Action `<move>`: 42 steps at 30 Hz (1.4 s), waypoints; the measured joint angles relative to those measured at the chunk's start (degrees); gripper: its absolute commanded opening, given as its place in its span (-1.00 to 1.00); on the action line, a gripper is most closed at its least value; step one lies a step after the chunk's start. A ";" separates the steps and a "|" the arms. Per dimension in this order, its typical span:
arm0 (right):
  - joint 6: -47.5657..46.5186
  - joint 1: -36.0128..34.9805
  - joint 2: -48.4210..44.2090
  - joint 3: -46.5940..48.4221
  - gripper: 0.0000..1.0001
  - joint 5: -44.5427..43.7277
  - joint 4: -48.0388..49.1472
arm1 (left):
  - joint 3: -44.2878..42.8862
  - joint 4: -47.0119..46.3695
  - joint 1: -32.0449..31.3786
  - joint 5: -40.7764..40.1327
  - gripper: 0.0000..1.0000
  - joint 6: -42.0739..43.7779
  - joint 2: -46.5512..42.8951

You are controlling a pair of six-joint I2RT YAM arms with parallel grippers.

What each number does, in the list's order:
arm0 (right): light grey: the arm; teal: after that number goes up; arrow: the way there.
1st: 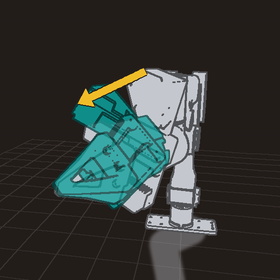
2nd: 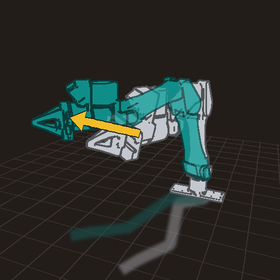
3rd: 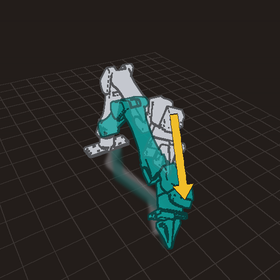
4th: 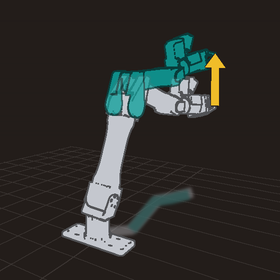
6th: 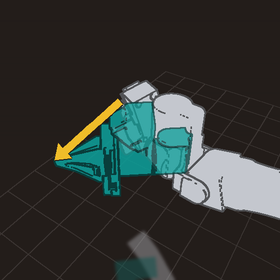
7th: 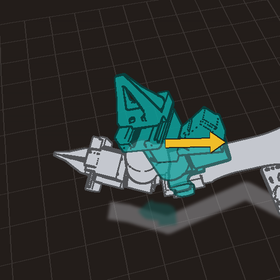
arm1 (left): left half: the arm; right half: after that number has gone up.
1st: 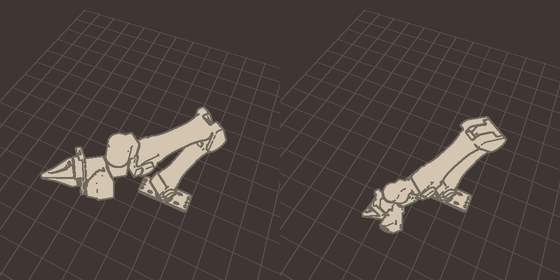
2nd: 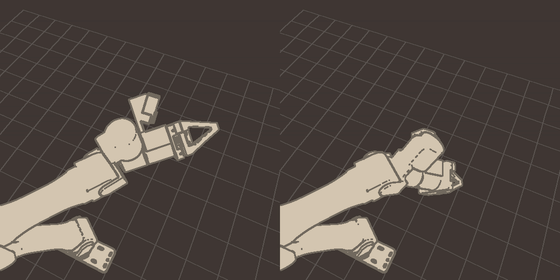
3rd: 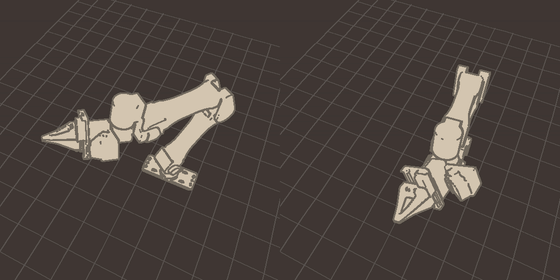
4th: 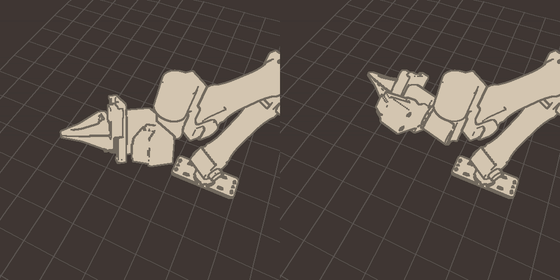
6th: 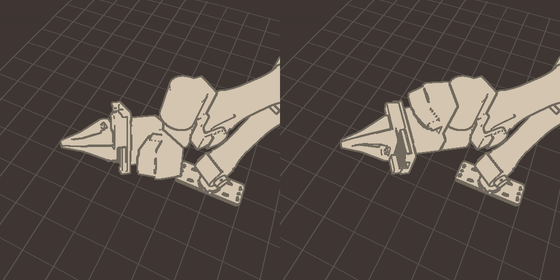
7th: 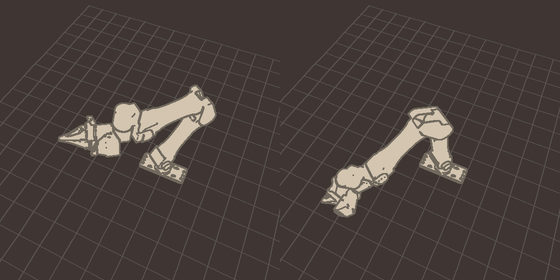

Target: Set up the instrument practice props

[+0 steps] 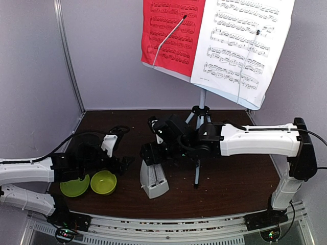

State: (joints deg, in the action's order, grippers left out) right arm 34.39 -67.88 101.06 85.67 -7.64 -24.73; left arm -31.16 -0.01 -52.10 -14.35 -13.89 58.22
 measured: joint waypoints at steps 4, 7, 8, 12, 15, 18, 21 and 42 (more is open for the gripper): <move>-0.76 -0.15 -0.17 0.20 0.82 0.13 0.96 | 0.20 -0.02 0.00 0.44 0.90 -0.44 1.31; -1.81 -0.13 -2.23 -2.40 0.82 0.28 2.21 | 0.76 -0.11 0.00 0.50 0.90 -0.85 1.36; -2.34 -0.13 -3.48 -3.80 0.82 0.33 2.49 | 0.94 -0.11 0.00 0.59 0.89 -1.05 1.36; -5.73 -0.07 -12.00 -12.59 0.81 0.55 4.90 | 1.22 -0.17 0.26 0.92 0.89 -1.49 1.22; -8.83 0.33 -18.05 -18.05 0.66 0.81 6.58 | 1.27 -0.22 0.83 1.36 0.88 -1.81 1.14; -12.17 1.25 -21.00 -21.40 0.30 1.11 7.54 | 1.27 -0.24 1.46 1.92 0.86 -2.16 1.05; -14.95 1.81 -20.52 -23.04 0.05 0.02 7.67 | 1.27 -0.24 1.84 2.60 0.84 -2.34 1.01; -15.67 2.08 -6.64 -33.44 -0.54 2.10 23.23 | -1.53 3.72 3.52 4.48 0.88 -4.55 -0.33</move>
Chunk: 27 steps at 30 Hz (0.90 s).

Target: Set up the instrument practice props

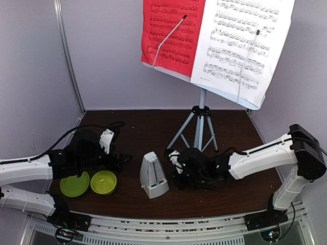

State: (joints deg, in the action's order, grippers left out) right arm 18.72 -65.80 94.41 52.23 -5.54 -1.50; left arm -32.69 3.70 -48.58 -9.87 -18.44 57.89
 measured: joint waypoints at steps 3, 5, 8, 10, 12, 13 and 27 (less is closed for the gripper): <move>1.25 -0.37 1.25 -2.03 -0.54 2.10 3.80 | -1.64 3.28 0.07 0.74 0.87 -0.90 -1.44; 2.19 -0.68 1.86 -2.43 -0.54 3.21 6.19 | -3.87 5.95 0.07 1.81 0.87 -1.81 -2.40; 3.39 -0.92 2.38 -2.32 -0.54 4.11 9.31 | -6.97 8.96 0.04 2.64 0.87 -3.48 -3.96; 4.22 -1.36 3.06 -1.92 -0.54 4.79 11.45 | -8.70 11.04 -0.15 2.62 0.87 -4.81 -5.38; 4.79 -1.90 3.82 -1.62 -0.53 5.60 12.90 | -10.12 12.87 -0.66 2.40 0.87 -6.08 -6.73; 5.25 -2.47 4.52 -1.16 -0.53 6.19 13.66 | -10.80 13.64 -1.07 2.16 0.87 -6.71 -7.28; 8.70 -6.93 10.01 4.68 -0.47 10.38 17.92 | -14.12 21.35 -14.93 -2.10 0.95 -16.02 -6.62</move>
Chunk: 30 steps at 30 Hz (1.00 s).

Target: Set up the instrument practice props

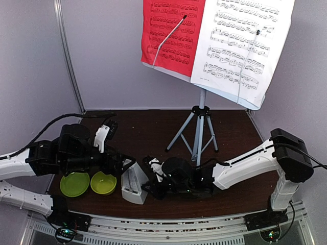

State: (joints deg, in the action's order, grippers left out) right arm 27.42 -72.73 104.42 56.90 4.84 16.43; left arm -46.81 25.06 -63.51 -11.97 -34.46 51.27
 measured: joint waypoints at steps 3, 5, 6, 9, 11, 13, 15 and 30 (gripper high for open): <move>0.07 0.13 -1.62 -1.01 -0.46 -0.57 -0.07 | 0.00 0.26 -1.84 -1.51 0.95 -1.88 1.46; 0.07 0.37 -3.43 -1.75 -0.44 -1.33 -0.22 | 0.00 0.39 -2.34 -2.43 0.95 -2.97 3.37; 0.13 0.48 -4.46 -2.05 -0.43 -1.79 -0.31 | 0.00 0.42 -2.34 -2.75 0.95 -3.32 4.28; 0.83 1.16 -6.99 -2.62 -0.41 -2.80 -0.37 | 0.00 0.50 -2.34 -4.00 0.92 -4.68 8.15; 1.36 1.86 -8.39 -2.91 -0.41 -3.63 -0.48 | 0.00 0.63 -2.34 -4.83 0.89 -5.40 10.23; 1.55 2.62 -9.42 -2.95 -0.40 -4.35 -1.03 | 0.00 0.81 -2.34 -5.86 0.84 -6.16 12.15; 1.60 3.15 -10.12 -2.95 -0.40 -5.01 -1.92 | 0.00 0.81 -2.34 -6.64 0.79 -6.88 13.81; 1.53 3.98 -10.80 -2.95 -0.28 -6.25 -6.80 | 0.11 -2.05 -2.91 -10.56 -0.16 -9.31 17.92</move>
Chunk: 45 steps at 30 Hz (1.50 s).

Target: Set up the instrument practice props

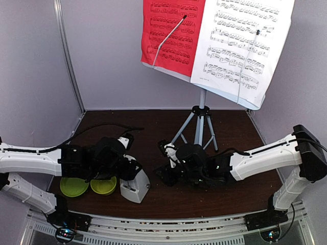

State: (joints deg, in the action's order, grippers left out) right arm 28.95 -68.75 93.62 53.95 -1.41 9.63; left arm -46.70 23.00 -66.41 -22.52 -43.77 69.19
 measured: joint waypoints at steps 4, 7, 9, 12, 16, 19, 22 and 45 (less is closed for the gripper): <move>-0.52 0.02 -1.49 0.00 -0.20 -0.07 -0.26 | -0.02 0.37 0.15 -0.74 -0.52 0.81 -0.42; -1.27 0.02 -3.43 -0.02 -0.10 -0.09 -0.48 | -0.33 1.31 0.15 -0.70 -0.74 2.08 -0.85; -2.03 0.02 -5.27 -0.13 -0.03 -0.09 -0.55 | -0.94 1.95 0.15 -0.68 -0.89 3.41 -1.49; -2.95 0.02 -8.04 -0.66 0.03 -0.07 -1.01 | -2.51 2.10 0.15 -0.92 -1.00 5.46 -3.43; -3.74 0.02 -10.16 -0.79 0.10 0.24 -2.23 | -3.80 0.81 0.15 -1.79 -1.00 8.24 -7.72; -5.07 0.02 -10.05 -0.37 0.12 1.99 -4.57 | -4.46 -0.61 0.15 -1.88 -1.00 10.45 -10.54; -6.14 0.02 -9.20 1.07 0.13 3.63 -6.93 | -4.87 -2.12 0.15 -1.57 -1.00 12.20 -11.52; -3.50 1.25 -5.09 4.98 -0.41 4.42 -8.28 | -5.81 -7.26 0.15 3.26 -1.00 15.41 -11.61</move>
State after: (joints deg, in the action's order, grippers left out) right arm 25.45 -67.51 88.53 58.94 3.01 1.34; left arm -52.51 15.75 -66.26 -19.27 -28.36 57.58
